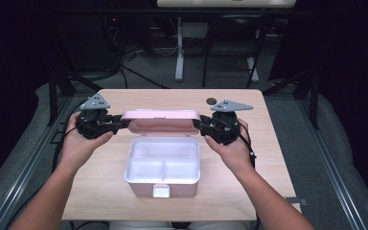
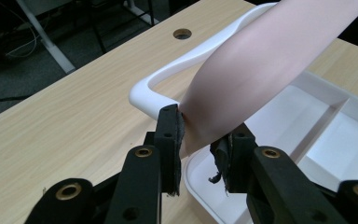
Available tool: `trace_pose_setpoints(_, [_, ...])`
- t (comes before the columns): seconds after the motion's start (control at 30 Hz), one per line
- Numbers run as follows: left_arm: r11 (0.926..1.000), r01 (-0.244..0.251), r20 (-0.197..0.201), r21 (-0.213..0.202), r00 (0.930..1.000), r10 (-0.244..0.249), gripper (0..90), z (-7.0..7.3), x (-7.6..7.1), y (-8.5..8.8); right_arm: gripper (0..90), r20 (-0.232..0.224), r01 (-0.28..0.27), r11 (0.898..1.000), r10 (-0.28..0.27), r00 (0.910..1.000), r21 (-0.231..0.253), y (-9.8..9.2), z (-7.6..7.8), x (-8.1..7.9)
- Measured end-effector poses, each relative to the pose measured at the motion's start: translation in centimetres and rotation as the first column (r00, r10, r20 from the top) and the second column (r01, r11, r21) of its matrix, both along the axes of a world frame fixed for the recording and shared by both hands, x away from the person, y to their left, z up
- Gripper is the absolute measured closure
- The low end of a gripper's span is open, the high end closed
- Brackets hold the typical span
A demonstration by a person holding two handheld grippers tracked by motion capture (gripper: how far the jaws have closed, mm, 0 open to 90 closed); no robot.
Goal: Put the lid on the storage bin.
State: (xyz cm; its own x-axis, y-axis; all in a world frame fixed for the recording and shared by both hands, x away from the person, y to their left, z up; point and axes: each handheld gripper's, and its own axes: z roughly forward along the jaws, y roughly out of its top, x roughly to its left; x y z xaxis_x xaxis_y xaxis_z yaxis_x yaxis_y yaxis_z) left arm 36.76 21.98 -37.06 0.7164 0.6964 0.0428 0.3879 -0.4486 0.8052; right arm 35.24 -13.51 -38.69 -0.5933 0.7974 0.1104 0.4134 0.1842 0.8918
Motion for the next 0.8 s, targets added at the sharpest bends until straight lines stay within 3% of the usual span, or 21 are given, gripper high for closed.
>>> trace_pose_setpoints(0.27, [0.9998,0.004,0.007,0.022,1.0,-0.004,71.5,0.0,-0.8,-0.1,68.9,-0.004,-0.012,1.0,0.012,0.9999,0.007,-0.2,-0.2,-0.7])
trace_pose_setpoints(0.8, [0.9997,0.025,-0.017,0.005,0.9996,-0.025,71.1,-1.0,-2.2,0.6,68.0,-0.003,-0.033,0.999,0.033,0.9994,0.001,-0.4,-0.9,-2.3])
